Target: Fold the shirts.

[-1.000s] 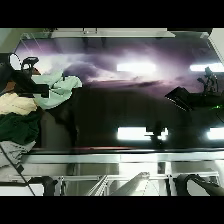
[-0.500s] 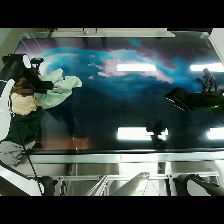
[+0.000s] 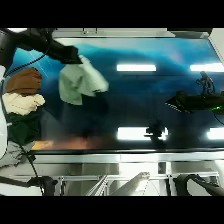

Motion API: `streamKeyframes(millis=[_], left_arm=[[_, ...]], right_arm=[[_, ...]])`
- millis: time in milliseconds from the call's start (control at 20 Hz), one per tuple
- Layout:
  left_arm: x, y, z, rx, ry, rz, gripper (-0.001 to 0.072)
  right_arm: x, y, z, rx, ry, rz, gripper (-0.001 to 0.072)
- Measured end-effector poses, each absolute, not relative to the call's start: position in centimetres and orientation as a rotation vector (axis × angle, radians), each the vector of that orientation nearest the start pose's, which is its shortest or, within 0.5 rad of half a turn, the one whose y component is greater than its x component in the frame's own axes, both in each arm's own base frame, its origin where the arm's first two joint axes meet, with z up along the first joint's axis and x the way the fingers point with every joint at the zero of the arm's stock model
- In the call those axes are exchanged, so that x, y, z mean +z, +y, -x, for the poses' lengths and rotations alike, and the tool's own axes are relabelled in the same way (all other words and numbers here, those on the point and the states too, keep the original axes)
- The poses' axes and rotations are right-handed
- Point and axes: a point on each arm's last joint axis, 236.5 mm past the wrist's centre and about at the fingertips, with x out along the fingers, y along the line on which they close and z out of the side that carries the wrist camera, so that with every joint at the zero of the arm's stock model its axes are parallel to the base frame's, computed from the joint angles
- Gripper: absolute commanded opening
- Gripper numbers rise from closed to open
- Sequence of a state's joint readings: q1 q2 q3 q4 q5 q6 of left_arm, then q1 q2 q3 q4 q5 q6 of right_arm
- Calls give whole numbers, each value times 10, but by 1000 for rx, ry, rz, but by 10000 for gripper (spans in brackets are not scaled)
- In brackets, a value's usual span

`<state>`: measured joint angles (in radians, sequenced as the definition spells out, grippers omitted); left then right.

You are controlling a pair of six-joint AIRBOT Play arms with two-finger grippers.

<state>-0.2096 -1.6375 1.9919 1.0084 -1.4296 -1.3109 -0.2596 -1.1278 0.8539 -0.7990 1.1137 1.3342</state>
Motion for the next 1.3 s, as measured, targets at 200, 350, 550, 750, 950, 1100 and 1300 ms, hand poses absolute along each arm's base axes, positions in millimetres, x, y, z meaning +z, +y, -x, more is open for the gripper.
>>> streamKeyframes(millis=[200,350,550,750,950,1100,1300], left_arm=[[179,-264,-401,-918,1009,36,176],[151,-267,-383,-928,1087,57,720],[109,-226,-389,-792,1190,40,716],[44,-178,-376,-669,1371,133,707],[-24,-164,-358,-639,1470,287,699],[-65,-169,-353,-641,1514,341,698],[-95,-194,-366,-680,1534,338,698]], right_arm=[[23,54,-340,292,1171,-741,290],[26,55,-336,324,1174,-726,644],[28,58,-333,344,1178,-717,639],[15,58,-334,348,1208,-724,637],[-20,57,-336,352,1292,-750,637],[-50,57,-328,364,1385,-759,638],[-79,60,-309,371,1483,-760,637]])
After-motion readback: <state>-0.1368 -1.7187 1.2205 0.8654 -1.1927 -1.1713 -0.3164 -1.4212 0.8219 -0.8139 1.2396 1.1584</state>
